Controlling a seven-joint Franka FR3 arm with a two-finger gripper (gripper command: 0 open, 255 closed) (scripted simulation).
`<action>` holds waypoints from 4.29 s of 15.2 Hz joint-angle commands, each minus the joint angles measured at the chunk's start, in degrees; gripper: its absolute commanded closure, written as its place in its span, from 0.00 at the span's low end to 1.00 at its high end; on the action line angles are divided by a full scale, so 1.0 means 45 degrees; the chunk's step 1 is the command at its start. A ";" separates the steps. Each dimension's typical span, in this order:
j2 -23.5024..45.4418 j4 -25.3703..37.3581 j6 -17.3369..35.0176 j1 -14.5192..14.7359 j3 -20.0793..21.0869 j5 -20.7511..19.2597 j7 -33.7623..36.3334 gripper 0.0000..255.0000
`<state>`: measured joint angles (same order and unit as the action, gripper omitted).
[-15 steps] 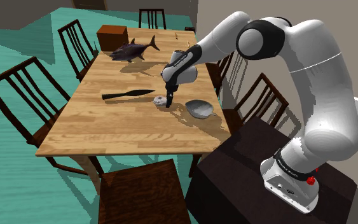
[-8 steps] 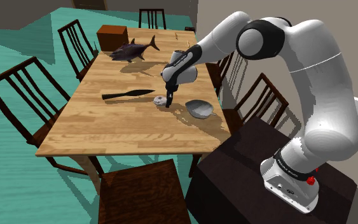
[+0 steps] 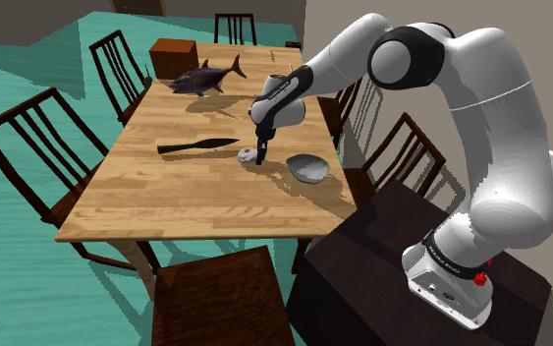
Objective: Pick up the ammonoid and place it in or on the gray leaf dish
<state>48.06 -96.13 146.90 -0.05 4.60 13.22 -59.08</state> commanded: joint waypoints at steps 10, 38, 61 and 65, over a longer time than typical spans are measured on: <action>-0.1512 -0.0484 -0.1014 0.0016 -0.0086 -0.0084 0.0245 1.00; -0.8432 -1.0152 0.1021 -0.2790 -0.0045 0.1953 -0.4385 1.00; -0.6352 -1.0157 0.3014 -0.3229 0.0431 0.3187 -0.5898 0.00; -0.6352 -1.0158 0.3015 -0.3230 0.0431 0.3187 -0.5899 0.00</action>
<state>19.48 -141.84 160.47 -14.58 6.54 27.56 -85.63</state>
